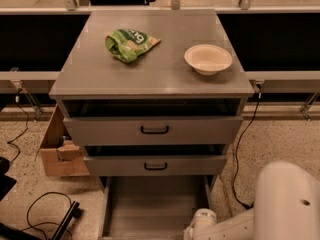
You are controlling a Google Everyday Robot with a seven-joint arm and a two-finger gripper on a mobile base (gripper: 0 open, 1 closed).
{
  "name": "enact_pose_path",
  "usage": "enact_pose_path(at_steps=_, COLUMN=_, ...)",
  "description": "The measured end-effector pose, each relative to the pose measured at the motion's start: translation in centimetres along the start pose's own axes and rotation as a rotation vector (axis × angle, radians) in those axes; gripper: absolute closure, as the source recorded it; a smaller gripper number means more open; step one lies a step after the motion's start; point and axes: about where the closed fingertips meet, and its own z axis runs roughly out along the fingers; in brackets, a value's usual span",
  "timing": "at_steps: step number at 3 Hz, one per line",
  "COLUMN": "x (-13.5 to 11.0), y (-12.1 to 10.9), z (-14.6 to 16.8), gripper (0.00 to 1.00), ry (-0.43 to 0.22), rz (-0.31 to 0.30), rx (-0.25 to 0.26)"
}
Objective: Open bottom drawer
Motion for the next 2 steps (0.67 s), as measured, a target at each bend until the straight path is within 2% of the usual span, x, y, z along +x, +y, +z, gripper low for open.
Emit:
enact_pose_path(at_steps=1, x=0.13, y=1.19, z=0.01, gripper=1.00, ry=0.005, rz=0.010, rx=-0.003)
enact_pose_path(at_steps=2, x=0.12, y=0.90, z=0.02, gripper=1.00, ry=0.005, rz=0.010, rx=-0.003)
